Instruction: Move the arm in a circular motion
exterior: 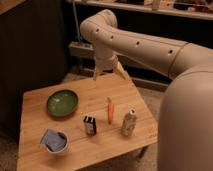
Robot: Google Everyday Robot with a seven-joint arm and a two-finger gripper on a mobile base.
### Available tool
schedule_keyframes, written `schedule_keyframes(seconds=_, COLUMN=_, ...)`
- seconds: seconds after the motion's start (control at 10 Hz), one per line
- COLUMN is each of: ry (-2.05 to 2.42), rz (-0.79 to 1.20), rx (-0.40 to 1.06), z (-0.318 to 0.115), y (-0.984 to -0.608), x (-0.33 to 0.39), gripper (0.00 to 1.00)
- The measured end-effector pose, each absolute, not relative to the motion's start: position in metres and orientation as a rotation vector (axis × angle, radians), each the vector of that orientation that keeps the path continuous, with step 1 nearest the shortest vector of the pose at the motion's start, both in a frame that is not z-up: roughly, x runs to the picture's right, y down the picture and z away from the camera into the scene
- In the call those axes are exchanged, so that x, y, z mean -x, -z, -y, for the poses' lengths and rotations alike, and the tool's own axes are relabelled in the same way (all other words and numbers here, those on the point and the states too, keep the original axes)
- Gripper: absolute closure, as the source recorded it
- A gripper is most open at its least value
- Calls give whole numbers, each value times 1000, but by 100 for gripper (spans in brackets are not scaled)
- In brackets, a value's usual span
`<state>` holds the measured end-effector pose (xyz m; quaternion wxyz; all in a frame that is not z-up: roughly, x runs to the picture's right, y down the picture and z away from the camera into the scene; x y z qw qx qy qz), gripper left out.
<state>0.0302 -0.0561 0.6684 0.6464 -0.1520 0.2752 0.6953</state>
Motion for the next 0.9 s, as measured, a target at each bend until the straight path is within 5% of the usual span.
schedule_keyframes(seconds=0.9, ry=-1788, rz=-688, rx=240, z=18, y=-603, x=-122, gripper=20)
